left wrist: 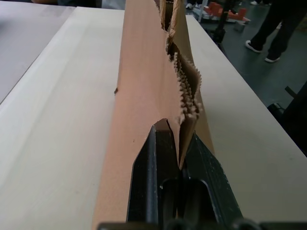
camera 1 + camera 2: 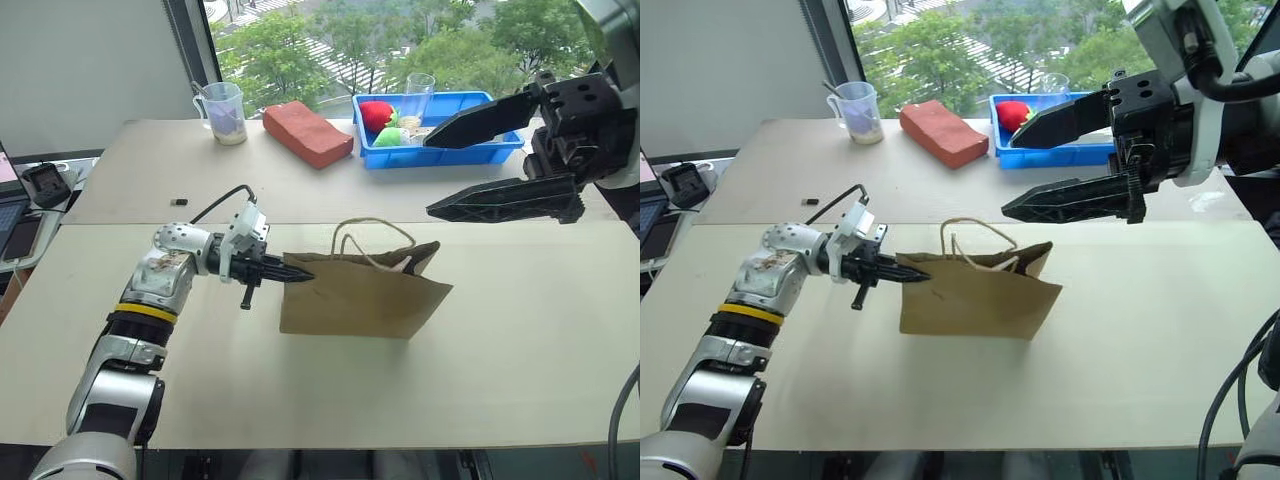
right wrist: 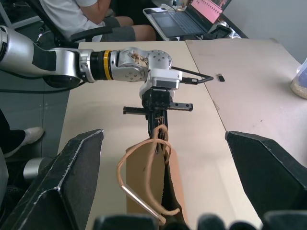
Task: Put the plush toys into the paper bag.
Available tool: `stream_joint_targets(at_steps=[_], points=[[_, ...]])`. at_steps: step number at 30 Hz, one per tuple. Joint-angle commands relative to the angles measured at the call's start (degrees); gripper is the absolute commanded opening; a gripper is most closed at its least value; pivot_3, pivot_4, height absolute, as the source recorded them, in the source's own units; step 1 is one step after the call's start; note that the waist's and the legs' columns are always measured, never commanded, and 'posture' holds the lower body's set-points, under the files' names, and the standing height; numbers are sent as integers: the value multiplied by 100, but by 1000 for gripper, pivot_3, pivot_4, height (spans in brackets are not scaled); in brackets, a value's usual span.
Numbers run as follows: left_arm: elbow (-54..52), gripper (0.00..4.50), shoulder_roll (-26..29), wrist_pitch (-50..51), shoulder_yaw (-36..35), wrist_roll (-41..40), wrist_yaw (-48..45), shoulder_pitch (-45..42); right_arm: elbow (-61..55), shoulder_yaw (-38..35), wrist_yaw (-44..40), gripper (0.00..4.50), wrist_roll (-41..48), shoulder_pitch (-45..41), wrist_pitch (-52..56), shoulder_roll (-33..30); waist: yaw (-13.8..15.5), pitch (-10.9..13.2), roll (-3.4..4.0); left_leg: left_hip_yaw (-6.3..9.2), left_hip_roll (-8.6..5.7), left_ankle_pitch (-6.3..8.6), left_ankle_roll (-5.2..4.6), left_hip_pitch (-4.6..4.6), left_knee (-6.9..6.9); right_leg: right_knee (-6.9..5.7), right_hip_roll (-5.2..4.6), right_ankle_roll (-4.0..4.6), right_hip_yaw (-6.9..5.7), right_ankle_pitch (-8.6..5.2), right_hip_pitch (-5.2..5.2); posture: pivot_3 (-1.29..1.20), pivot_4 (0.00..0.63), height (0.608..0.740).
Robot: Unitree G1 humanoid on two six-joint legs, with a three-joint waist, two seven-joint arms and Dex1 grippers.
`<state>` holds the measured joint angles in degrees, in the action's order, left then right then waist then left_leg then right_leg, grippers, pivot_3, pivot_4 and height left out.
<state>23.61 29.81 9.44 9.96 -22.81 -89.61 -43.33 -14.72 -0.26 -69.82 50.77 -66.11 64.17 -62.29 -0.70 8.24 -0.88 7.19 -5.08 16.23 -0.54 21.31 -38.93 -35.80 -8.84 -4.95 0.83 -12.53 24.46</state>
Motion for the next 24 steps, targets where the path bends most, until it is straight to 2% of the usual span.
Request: stream_joint_targets(at_steps=[1,5,8,15,16,20,24], points=[[122,65,-84,-283,-92,82,-36,-112,-138,-112,89,4500,-29,28,-26,-21,-5,0,0,1,0,0,0,0,0,-1,0,0,0,0,1,0,150,740],[57,65,-84,-245,-133,85,-24,-21,-232,-79,91,4500,-174,181,-177,-44,-11,0,0,8,2,-1,2,2,1,-7,0,0,1,0,8,0,150,740],[-295,834,53,-22,-181,-9,-27,102,-230,-97,97,4500,-177,183,-160,-11,-12,0,0,13,2,-1,2,4,0,-7,0,0,2,0,9,0,150,740],[-1079,4187,535,520,-642,-206,397,314,-353,-159,136,4500,-445,648,-536,-23,-10,0,0,16,2,-2,4,5,0,-8,0,0,1,0,11,0,150,740],[-1249,4461,640,681,-784,-291,510,360,-335,-218,173,4500,-535,783,-618,-77,-9,0,1,16,2,-3,5,5,0,-9,0,0,2,0,12,0,150,740],[-1876,4461,1268,1579,-1371,-550,1056,477,-288,-682,193,4500,-913,1730,-1027,-479,5,1,0,20,3,-3,6,8,1,-10,0,0,0,0,16,0,150,740],[-2374,4461,2048,1876,-1581,-220,1607,768,-406,-1244,97,4500,-1329,3147,-1574,-867,1,0,2,14,3,-3,8,12,4,-9,0,-1,0,0,25,0,150,740]])
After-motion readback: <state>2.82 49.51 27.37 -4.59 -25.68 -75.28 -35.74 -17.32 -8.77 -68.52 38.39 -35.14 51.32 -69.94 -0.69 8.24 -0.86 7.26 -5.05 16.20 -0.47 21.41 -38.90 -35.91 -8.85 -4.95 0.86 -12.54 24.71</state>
